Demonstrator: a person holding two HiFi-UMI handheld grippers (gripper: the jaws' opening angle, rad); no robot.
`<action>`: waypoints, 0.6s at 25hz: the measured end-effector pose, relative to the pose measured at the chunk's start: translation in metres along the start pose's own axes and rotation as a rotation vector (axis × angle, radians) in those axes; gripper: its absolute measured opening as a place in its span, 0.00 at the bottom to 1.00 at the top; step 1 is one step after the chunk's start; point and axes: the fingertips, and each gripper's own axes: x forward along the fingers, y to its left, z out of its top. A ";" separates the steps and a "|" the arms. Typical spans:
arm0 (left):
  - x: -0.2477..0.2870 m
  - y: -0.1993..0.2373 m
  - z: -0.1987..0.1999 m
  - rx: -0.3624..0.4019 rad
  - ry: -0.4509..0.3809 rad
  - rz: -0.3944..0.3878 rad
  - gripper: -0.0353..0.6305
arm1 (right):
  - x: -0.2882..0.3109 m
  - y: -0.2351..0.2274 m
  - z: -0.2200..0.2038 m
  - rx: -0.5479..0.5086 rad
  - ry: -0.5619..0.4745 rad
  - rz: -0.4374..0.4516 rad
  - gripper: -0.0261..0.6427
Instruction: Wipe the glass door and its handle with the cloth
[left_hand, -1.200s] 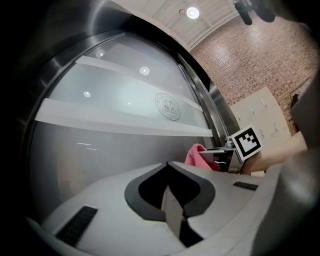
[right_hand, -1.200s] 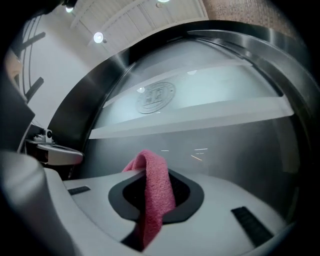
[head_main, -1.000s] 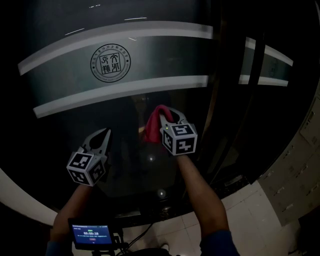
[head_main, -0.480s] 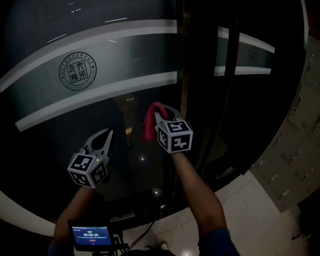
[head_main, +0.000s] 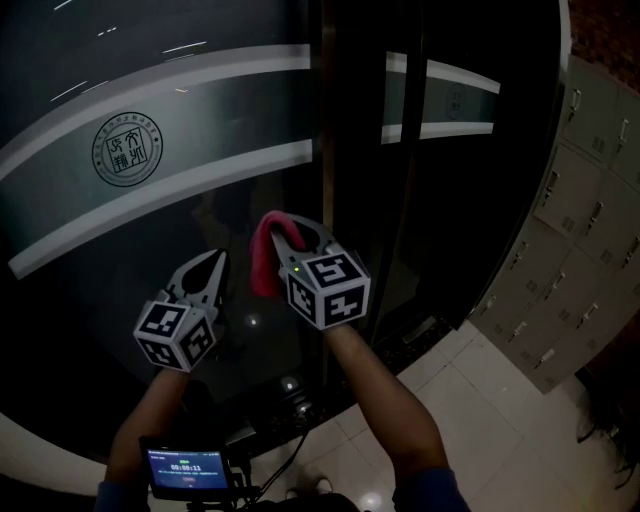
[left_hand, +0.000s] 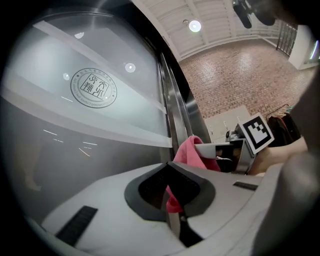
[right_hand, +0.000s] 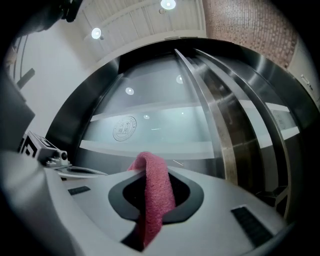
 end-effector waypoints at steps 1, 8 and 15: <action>0.001 -0.006 0.002 -0.003 -0.007 -0.013 0.07 | -0.007 0.004 0.006 0.003 -0.010 0.005 0.09; 0.033 -0.070 0.010 -0.004 -0.033 -0.105 0.07 | -0.062 -0.015 0.027 -0.024 -0.028 -0.013 0.09; 0.097 -0.162 0.015 0.002 -0.048 -0.127 0.07 | -0.131 -0.100 0.037 -0.030 -0.042 -0.026 0.09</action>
